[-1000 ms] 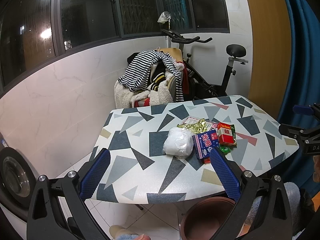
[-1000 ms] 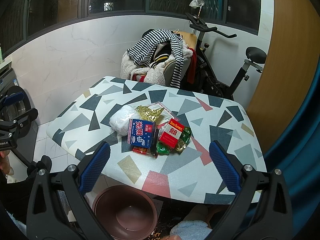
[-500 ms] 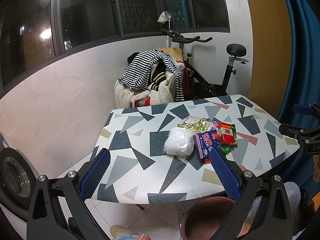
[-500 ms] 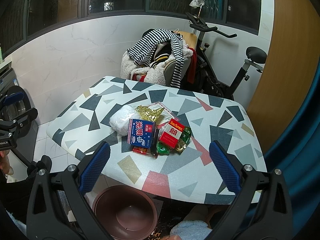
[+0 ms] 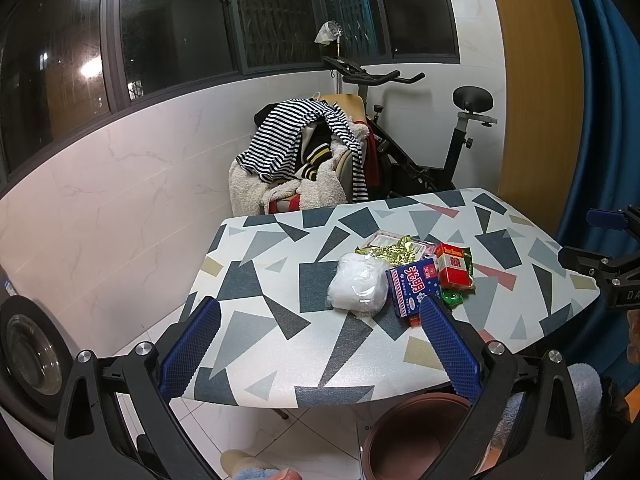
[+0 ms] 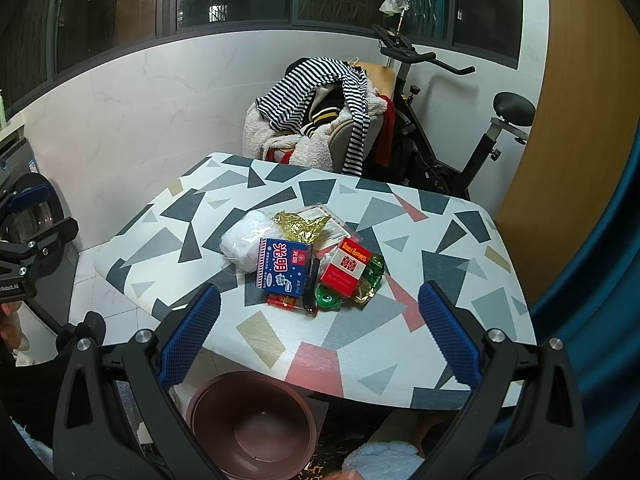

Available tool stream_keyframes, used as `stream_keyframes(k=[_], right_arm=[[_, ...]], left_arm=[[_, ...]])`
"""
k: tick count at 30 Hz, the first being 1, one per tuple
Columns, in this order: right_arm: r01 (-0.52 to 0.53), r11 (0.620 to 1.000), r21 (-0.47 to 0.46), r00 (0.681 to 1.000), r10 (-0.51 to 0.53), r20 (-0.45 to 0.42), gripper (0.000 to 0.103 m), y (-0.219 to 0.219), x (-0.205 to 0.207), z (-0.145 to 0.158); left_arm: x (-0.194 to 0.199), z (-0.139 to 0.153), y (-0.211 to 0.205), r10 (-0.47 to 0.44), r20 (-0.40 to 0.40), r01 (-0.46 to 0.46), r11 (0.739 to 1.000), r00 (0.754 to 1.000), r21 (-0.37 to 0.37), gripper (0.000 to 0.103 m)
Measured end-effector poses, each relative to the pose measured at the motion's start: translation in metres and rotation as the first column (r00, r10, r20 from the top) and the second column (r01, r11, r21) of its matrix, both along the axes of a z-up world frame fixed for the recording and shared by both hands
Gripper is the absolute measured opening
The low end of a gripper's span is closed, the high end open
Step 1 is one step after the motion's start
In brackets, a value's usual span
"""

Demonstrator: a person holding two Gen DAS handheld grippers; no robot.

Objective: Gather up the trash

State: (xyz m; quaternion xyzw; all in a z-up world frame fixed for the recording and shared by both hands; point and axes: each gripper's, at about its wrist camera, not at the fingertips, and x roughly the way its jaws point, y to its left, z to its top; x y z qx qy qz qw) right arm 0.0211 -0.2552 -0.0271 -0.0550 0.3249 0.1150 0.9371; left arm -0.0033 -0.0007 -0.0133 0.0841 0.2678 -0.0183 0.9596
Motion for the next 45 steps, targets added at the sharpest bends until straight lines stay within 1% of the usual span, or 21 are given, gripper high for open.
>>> stream_keyframes(k=[3,5,7,9,11,12,13,15,16,17,19,21,24,27,33,35,41,44,45], right_arm=[[0.000,1.000,0.008,1.000,0.000,0.001,0.097,0.000,0.000,0.001],[0.002,1.000,0.025,1.000,-0.002,-0.002,0.097,-0.004,0.001,-0.002],[0.013,0.999,0.048,1.000,-0.013,-0.003,0.098,-0.010,0.002,-0.007],[0.022,0.998,0.056,1.000,-0.023,0.002,0.098,-0.013,0.006,-0.009],[0.024,0.997,0.076,0.999,-0.026,0.020,0.098,-0.018,0.006,-0.014],[0.020,0.996,0.086,0.999,-0.022,0.024,0.098,-0.013,0.008,-0.019],[0.017,0.996,0.090,0.999,-0.020,0.025,0.098,-0.013,0.008,-0.020],[0.016,0.995,0.100,1.000,-0.018,0.018,0.098,-0.013,0.012,-0.027],[0.014,0.995,0.103,1.000,-0.016,0.013,0.098,-0.013,0.014,-0.032],[0.013,0.995,0.103,1.000,-0.014,0.008,0.098,-0.012,0.015,-0.034],[0.007,0.994,0.107,1.000,-0.004,-0.029,0.097,-0.010,0.023,-0.044],[0.005,0.995,0.098,0.998,0.001,-0.062,0.097,-0.005,0.031,-0.055],[0.014,0.998,0.058,0.997,-0.010,-0.072,0.097,0.004,0.044,-0.072],[0.013,0.999,0.048,0.996,-0.009,-0.083,0.097,0.014,0.061,-0.088],[-0.008,0.999,0.050,0.995,0.013,-0.099,0.097,0.042,0.102,-0.123],[-0.018,0.999,0.051,0.994,0.023,-0.104,0.097,0.053,0.118,-0.135],[-0.002,1.000,0.019,0.992,0.004,-0.123,0.097,0.083,0.158,-0.161],[0.007,1.000,0.009,0.990,-0.005,-0.141,0.097,0.096,0.176,-0.172],[0.023,1.000,0.000,0.989,-0.023,-0.143,0.097,0.099,0.182,-0.176]], left_arm=[[0.001,0.000,0.001,-0.001,-0.005,0.001,1.000,1.000,-0.015,0.098],[0.004,-0.005,0.007,-0.024,-0.028,0.022,0.997,0.999,-0.070,0.098],[0.007,-0.011,0.012,-0.023,-0.054,0.017,0.993,0.998,-0.115,0.098],[0.010,-0.016,0.017,-0.023,-0.058,0.015,0.990,0.998,-0.139,0.097],[0.012,-0.020,0.021,-0.009,-0.041,0.003,0.992,0.999,-0.126,0.097],[0.013,-0.025,0.022,-0.007,-0.038,0.002,0.993,0.999,-0.118,0.097],[0.016,-0.026,0.023,-0.014,-0.038,0.010,0.992,0.999,-0.124,0.097],[0.018,-0.033,0.027,-0.044,-0.031,0.038,0.986,0.999,-0.165,0.097],[0.019,-0.035,0.027,-0.048,-0.029,0.043,0.984,0.998,-0.170,0.097],[0.021,-0.039,0.028,-0.042,-0.029,0.037,0.986,0.999,-0.164,0.097],[0.025,-0.046,0.027,-0.027,-0.028,0.023,0.991,0.999,-0.131,0.098],[0.030,-0.055,0.028,-0.032,-0.040,0.027,0.992,0.999,-0.120,0.098],[0.041,-0.069,0.032,-0.065,-0.098,0.049,0.987,0.993,-0.156,0.098],[0.050,-0.079,0.036,-0.049,-0.121,0.031,0.988,0.991,-0.153,0.098],[0.065,-0.093,0.049,0.006,-0.116,-0.021,0.991,0.993,-0.132,0.097],[0.070,-0.098,0.058,0.038,-0.117,-0.053,0.990,0.992,-0.128,0.098],[0.082,-0.111,0.082,0.112,-0.150,-0.135,0.978,0.982,-0.156,0.097],[0.086,-0.117,0.090,0.142,-0.168,-0.169,0.973,0.975,-0.158,0.097],[0.087,-0.118,0.091,0.145,-0.171,-0.172,0.972,0.975,-0.159,0.097]])
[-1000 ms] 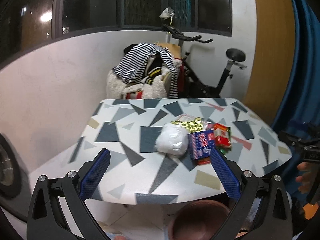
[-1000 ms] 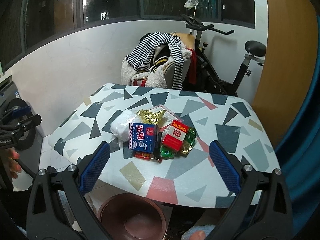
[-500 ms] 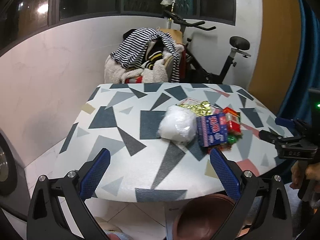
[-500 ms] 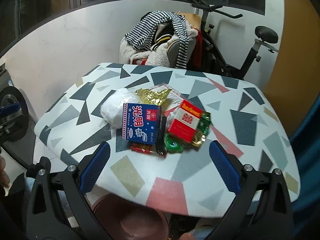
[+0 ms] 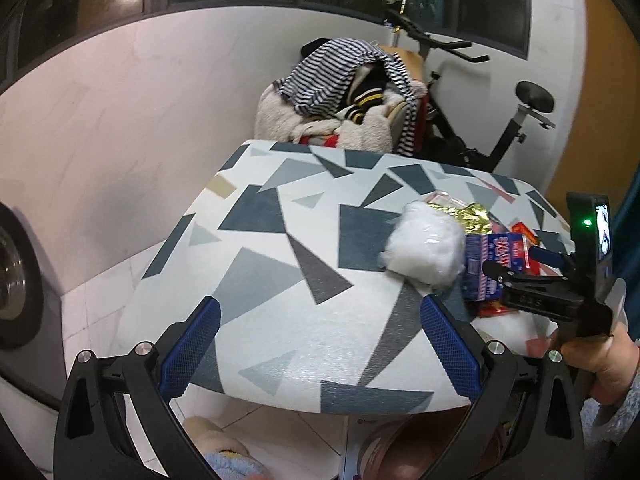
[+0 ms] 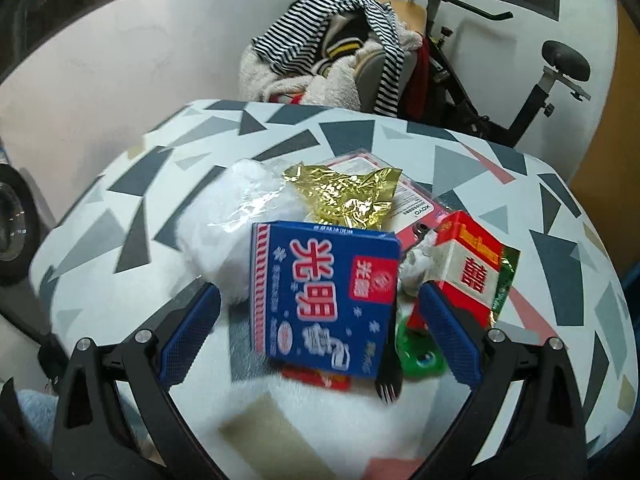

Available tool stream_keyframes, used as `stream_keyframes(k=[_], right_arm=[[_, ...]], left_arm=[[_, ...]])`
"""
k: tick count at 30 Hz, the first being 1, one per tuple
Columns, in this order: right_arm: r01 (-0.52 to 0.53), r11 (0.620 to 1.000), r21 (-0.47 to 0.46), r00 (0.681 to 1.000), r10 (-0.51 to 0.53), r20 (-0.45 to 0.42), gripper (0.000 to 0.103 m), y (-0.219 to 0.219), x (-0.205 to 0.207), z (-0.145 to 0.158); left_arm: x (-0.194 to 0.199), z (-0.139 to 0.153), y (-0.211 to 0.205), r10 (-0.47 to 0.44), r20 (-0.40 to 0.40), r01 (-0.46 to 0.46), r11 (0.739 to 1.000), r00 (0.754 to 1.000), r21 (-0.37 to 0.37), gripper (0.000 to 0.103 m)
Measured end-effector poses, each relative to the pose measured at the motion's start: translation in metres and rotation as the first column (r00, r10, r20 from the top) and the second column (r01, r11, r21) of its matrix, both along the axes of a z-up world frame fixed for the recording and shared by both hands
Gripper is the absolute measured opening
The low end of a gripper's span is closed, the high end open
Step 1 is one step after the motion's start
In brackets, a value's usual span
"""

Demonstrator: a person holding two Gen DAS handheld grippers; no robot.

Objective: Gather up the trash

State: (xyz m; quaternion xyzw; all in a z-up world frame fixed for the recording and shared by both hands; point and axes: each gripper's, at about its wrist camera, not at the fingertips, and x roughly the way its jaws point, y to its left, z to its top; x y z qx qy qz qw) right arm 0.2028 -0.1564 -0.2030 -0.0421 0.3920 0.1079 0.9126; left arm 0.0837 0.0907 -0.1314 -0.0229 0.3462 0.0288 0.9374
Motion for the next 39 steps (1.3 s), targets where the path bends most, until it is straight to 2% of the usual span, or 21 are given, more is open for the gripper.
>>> stream_keyframes(k=[5,7,8,12,18,24,29,33,36,39], right_arm=[[0.014,1.000,-0.024,1.000,-0.014,-0.020,0.096,0.008,0.017,-0.011],[-0.025,0.999,-0.030,0.999,0.024,-0.034,0.082,0.011,0.020,-0.015],[-0.039,0.999,-0.036,0.998,0.038,-0.043,0.079,0.012,0.021,-0.015],[-0.061,0.998,-0.004,0.998,0.061,-0.017,0.078,0.005,0.012,-0.003],[-0.080,0.994,0.072,0.995,0.075,0.061,0.078,-0.021,-0.023,0.026],[-0.029,0.990,0.137,0.997,0.018,0.081,0.078,-0.058,-0.046,0.040],[-0.002,0.984,0.175,0.994,-0.017,0.112,0.078,-0.083,-0.057,0.051],[-0.009,0.974,0.225,0.987,-0.027,0.158,0.078,-0.100,-0.061,0.056],[0.021,0.972,0.236,0.985,-0.060,0.162,0.078,-0.109,-0.058,0.058],[0.044,0.972,0.231,0.984,-0.082,0.160,0.078,-0.116,-0.056,0.059]], left_arm=[[0.008,-0.007,0.004,-0.004,-0.027,0.003,1.000,1.000,-0.029,0.097],[0.009,-0.009,0.002,-0.008,-0.033,0.007,0.999,0.999,-0.032,0.097],[0.010,-0.010,0.000,-0.012,-0.036,0.011,1.000,0.999,-0.029,0.097],[0.012,-0.013,-0.007,-0.046,-0.032,0.046,0.999,0.998,-0.012,0.097],[0.030,-0.019,-0.021,-0.122,-0.044,0.119,0.991,0.992,-0.066,0.097],[0.076,-0.028,-0.054,-0.252,-0.037,0.249,0.965,0.967,-0.081,0.098],[0.130,-0.043,-0.078,-0.315,-0.066,0.309,0.947,0.947,-0.092,0.098],[0.164,-0.059,-0.092,-0.337,-0.116,0.327,0.940,0.934,-0.092,0.098],[0.186,-0.074,-0.099,-0.324,-0.154,0.316,0.946,0.934,-0.070,0.098],[0.196,-0.083,-0.102,-0.327,-0.180,0.318,0.945,0.928,-0.077,0.097]])
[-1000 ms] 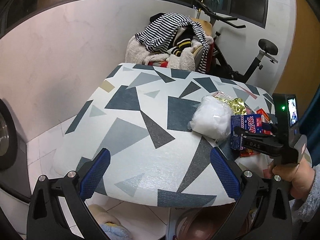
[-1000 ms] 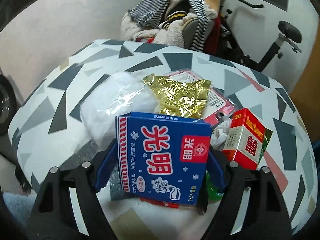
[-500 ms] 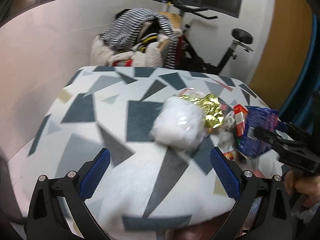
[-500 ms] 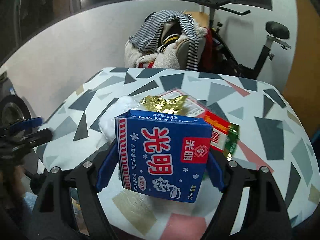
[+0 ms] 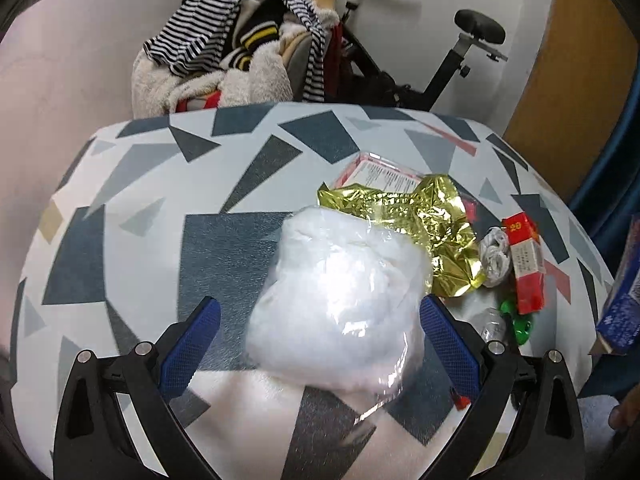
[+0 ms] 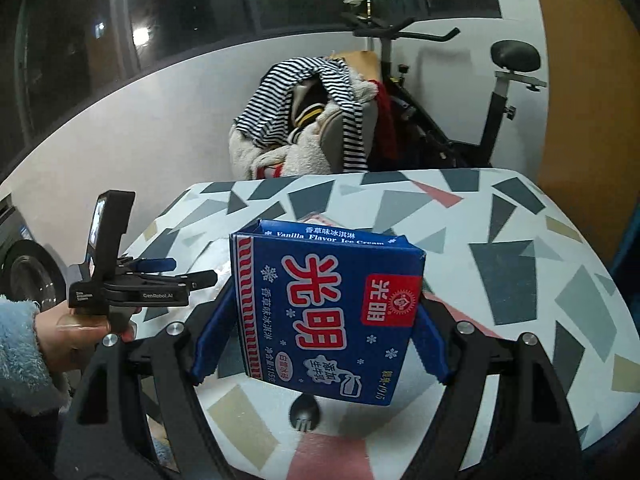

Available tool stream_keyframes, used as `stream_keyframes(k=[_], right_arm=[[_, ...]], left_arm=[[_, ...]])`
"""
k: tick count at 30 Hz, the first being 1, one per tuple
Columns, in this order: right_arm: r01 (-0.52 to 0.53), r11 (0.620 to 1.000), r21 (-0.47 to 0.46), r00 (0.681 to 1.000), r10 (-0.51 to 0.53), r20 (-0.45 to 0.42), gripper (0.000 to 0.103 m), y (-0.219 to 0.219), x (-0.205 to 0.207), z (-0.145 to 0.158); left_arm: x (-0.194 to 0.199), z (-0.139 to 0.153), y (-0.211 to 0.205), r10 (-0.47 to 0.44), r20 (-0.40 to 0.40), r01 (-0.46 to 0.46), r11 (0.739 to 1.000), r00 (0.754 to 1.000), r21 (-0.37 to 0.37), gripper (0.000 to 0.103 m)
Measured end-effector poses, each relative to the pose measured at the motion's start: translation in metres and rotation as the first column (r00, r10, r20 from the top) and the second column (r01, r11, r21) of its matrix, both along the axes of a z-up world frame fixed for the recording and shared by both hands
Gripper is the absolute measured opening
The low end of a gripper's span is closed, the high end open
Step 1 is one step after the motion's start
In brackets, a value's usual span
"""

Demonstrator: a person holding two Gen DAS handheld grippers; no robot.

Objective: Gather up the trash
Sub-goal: 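Carry the white bag with the left gripper over the brown bucket and release it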

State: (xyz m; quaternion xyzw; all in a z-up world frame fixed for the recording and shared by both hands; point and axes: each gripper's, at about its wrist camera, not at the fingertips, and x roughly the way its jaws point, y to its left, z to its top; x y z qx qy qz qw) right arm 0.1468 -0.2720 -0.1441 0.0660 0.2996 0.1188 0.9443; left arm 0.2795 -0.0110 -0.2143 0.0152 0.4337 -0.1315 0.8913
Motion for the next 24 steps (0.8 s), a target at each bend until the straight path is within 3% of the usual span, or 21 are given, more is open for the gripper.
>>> stream_keyframes(k=[4,5,6,9,17,24], right_arm=[[0.024,1.000,-0.001,1.000,-0.024,-0.009,0.078,-0.009,-0.001,-0.002],[0.029,1.000,0.000,1.000,-0.029,-0.011,0.078,-0.010,-0.002,-0.002],[0.037,0.999,0.005,0.999,-0.037,-0.013,0.078,-0.013,-0.003,-0.002],[0.054,0.999,0.010,0.999,-0.053,-0.010,0.078,-0.019,-0.009,0.000],[0.097,0.995,0.010,0.995,-0.097,-0.005,0.078,-0.038,-0.036,0.004],[0.065,0.998,0.018,0.997,-0.065,-0.030,0.078,-0.035,-0.073,-0.006]], left_arm=[[0.008,-0.009,-0.007,-0.009,-0.037,0.009,1.000,0.999,0.011,0.097],[0.008,-0.010,-0.008,-0.013,-0.049,0.014,1.000,0.999,0.020,0.091],[0.007,-0.008,-0.010,-0.039,-0.057,0.040,0.999,0.998,0.013,0.072],[0.001,0.001,-0.012,-0.047,-0.050,0.049,0.998,0.998,0.033,0.063],[-0.051,0.049,0.002,-0.041,0.044,0.044,0.998,0.998,-0.049,0.062],[-0.120,0.071,-0.003,-0.076,0.107,0.082,0.996,0.991,-0.045,0.062]])
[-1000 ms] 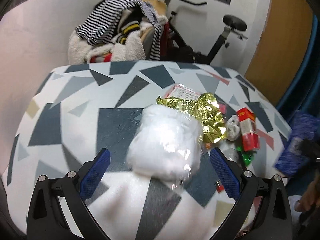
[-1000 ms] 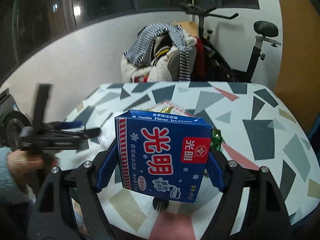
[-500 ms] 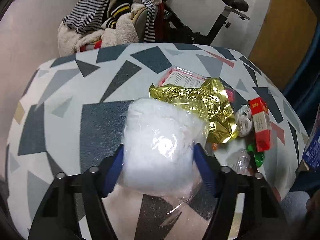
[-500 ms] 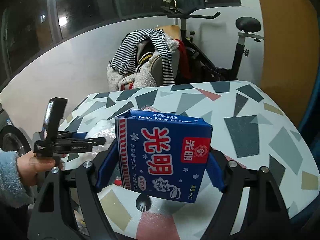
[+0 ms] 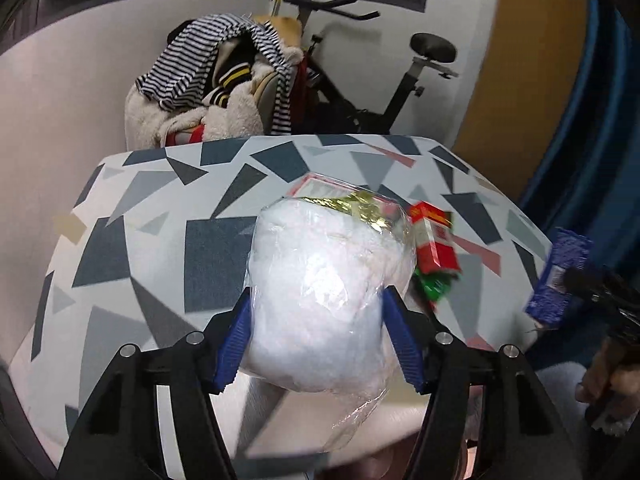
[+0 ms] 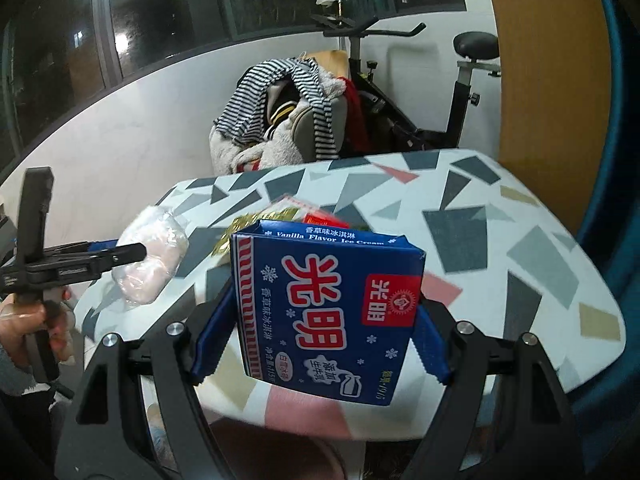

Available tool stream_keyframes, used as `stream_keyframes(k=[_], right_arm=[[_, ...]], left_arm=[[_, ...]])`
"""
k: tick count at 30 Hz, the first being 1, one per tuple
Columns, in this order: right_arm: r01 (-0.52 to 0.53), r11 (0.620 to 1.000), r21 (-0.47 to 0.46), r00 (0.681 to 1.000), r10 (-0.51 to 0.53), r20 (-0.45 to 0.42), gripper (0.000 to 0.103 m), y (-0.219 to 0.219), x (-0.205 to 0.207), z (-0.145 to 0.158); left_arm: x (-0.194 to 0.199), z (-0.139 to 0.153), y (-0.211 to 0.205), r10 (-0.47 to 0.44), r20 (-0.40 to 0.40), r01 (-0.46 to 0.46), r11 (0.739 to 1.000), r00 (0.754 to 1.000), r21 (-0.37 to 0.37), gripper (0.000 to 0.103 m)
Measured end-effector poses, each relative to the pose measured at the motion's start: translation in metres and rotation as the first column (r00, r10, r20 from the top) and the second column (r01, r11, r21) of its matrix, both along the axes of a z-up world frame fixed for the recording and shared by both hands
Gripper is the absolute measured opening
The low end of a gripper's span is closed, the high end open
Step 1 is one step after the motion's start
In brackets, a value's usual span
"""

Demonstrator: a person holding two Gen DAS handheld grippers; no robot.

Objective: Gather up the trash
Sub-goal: 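Carry the white bag with the left gripper over the brown bucket and release it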

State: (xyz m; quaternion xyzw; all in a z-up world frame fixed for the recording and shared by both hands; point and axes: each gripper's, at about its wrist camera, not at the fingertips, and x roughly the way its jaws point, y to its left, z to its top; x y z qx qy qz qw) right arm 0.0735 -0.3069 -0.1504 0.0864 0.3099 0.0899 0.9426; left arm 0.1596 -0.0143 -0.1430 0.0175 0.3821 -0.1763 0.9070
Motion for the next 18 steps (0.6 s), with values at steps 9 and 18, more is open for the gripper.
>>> stream_keyframes(k=[9,18], right_arm=[[-0.108,0.994,-0.017,0.993,0.107,-0.043,0.078,0.033,-0.046,-0.029],[-0.145,0.989,-0.042,0.982,0.138,-0.128,0.078,0.051,-0.083,-0.085]], left_arm=[[-0.098,-0.014,0.008,0.053,0.006,-0.052,0.997,0.999,-0.050,0.062],[-0.159,-0.031,0.012,0.060,-0.001,-0.060,0.997,0.998,-0.043,0.063]])
